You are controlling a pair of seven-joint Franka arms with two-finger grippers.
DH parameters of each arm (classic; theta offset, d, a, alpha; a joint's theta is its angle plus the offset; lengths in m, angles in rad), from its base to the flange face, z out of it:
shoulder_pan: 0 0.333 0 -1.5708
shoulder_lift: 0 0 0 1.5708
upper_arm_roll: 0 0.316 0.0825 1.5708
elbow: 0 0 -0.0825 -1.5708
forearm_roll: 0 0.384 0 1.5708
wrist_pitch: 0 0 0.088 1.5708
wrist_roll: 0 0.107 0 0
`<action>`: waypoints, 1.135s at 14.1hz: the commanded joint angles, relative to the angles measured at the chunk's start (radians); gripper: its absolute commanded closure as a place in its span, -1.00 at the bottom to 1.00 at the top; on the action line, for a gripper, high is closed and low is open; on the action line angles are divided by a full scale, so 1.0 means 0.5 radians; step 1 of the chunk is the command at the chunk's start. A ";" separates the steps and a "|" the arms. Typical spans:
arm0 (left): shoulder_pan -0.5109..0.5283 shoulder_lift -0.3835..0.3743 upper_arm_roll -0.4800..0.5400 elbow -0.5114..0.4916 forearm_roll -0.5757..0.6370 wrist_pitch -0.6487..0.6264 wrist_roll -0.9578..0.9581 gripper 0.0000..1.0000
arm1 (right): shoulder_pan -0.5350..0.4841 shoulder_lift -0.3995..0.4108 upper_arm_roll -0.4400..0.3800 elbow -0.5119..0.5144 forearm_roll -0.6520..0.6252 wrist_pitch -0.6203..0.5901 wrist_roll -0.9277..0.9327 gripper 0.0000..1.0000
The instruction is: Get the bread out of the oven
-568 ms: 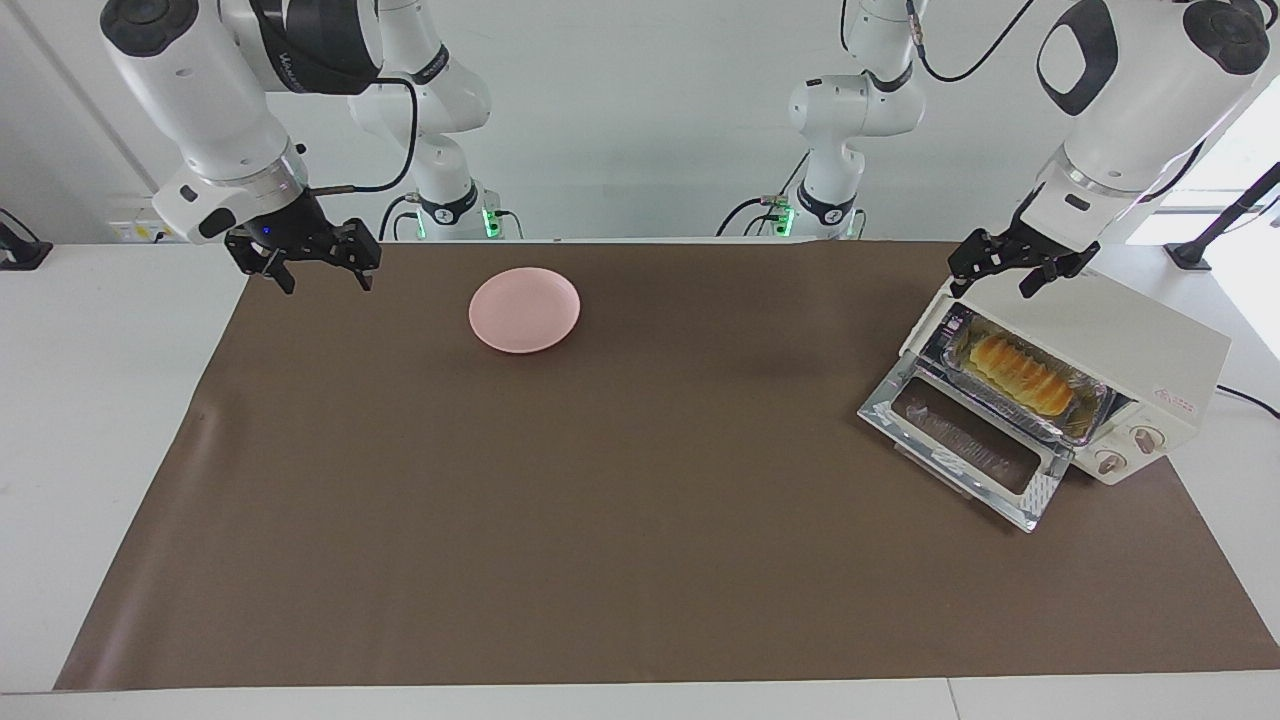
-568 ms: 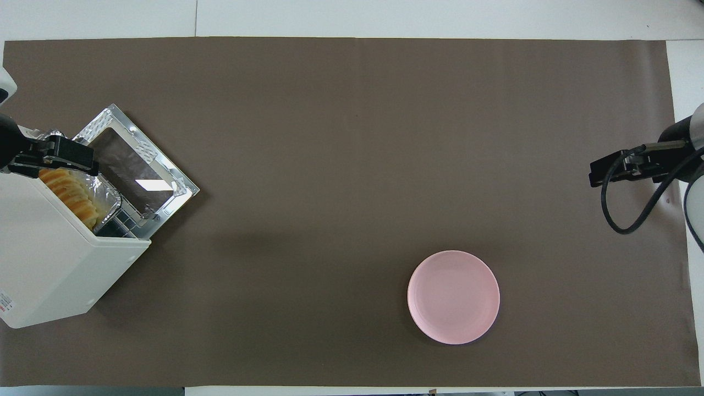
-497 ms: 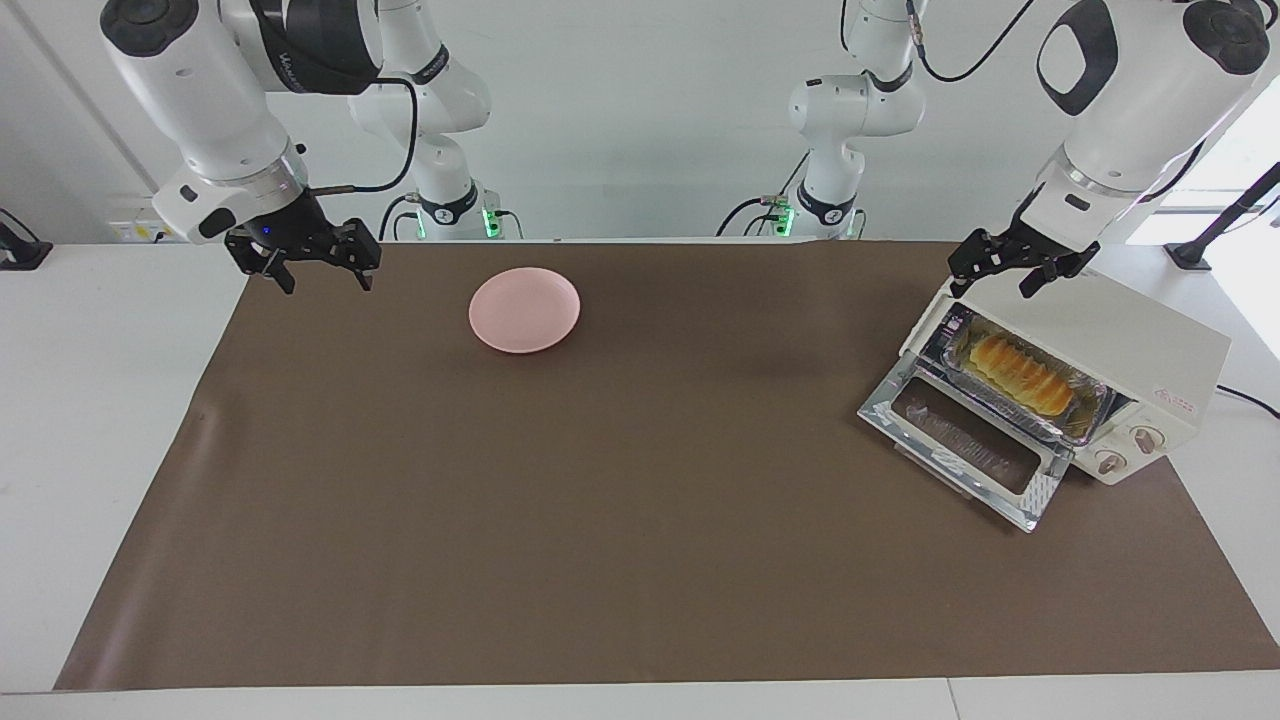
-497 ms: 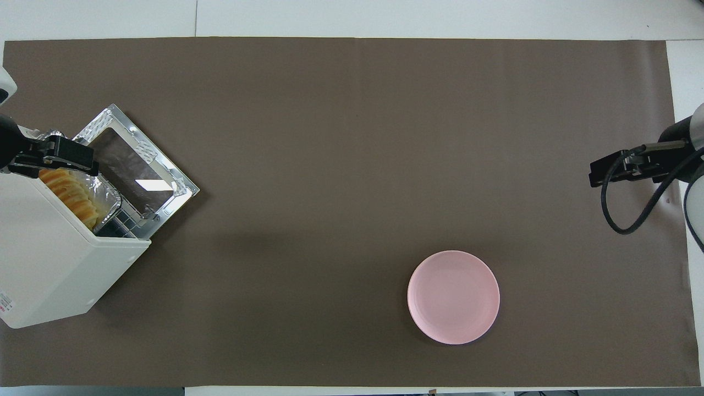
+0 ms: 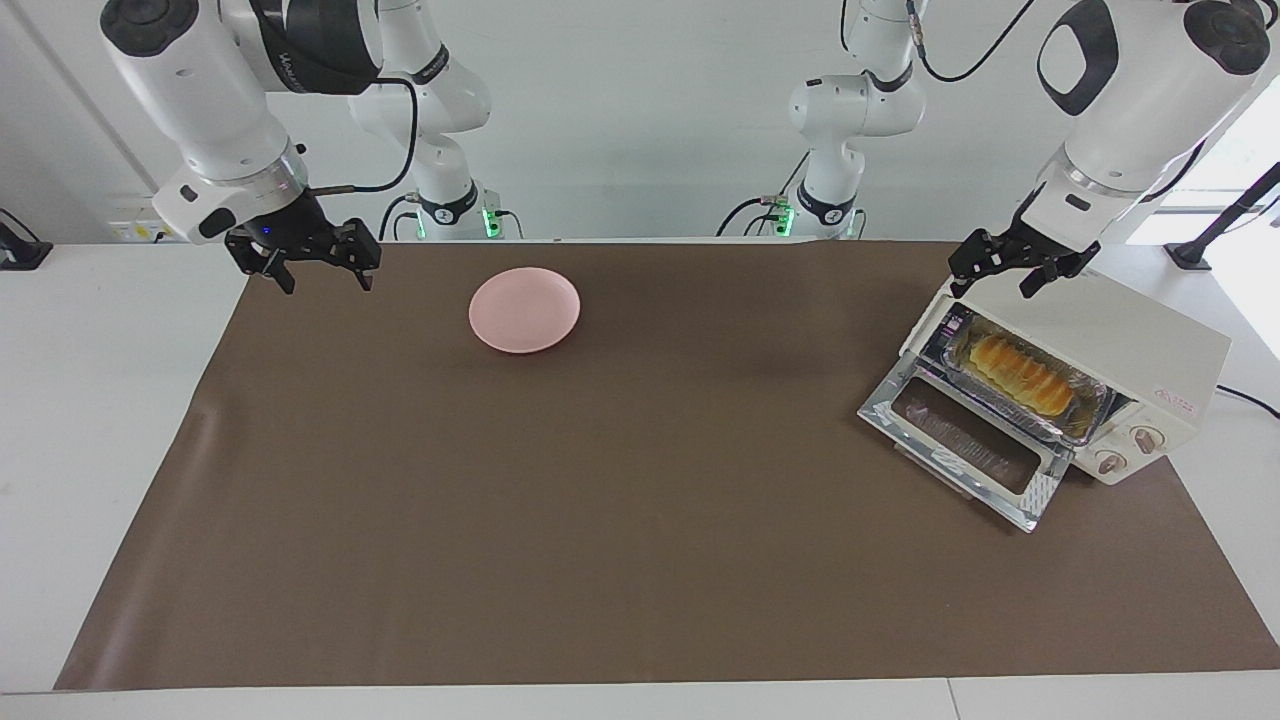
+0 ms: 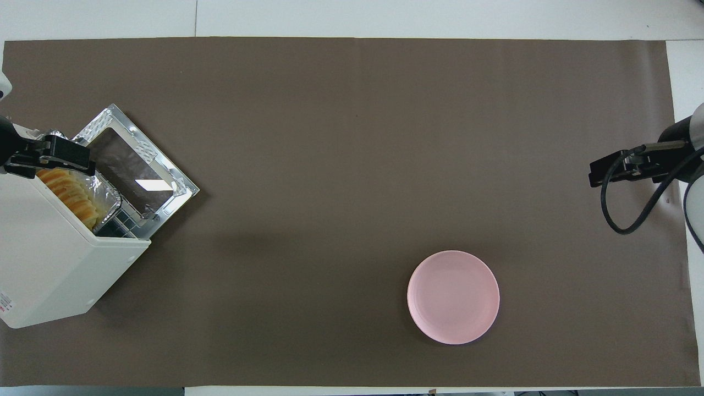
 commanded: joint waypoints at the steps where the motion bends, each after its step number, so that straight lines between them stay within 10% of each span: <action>1: 0.034 -0.049 0.001 -0.046 0.038 0.002 -0.042 -1.00 | -0.010 -0.032 0.012 -0.019 -0.008 -0.024 0.019 -1.00; 6: 0.059 0.021 0.007 0.027 0.108 0.008 -0.266 -1.00 | -0.013 -0.032 0.012 -0.022 -0.008 -0.024 0.022 -1.00; 12: -0.095 0.748 0.017 0.717 0.335 -0.053 -0.781 -1.00 | -0.010 -0.032 0.012 -0.019 -0.008 -0.024 0.019 -1.00; 16: -0.150 0.862 0.014 0.685 0.534 0.005 -1.164 -1.00 | -0.013 -0.032 0.012 -0.022 -0.008 -0.024 0.022 -1.00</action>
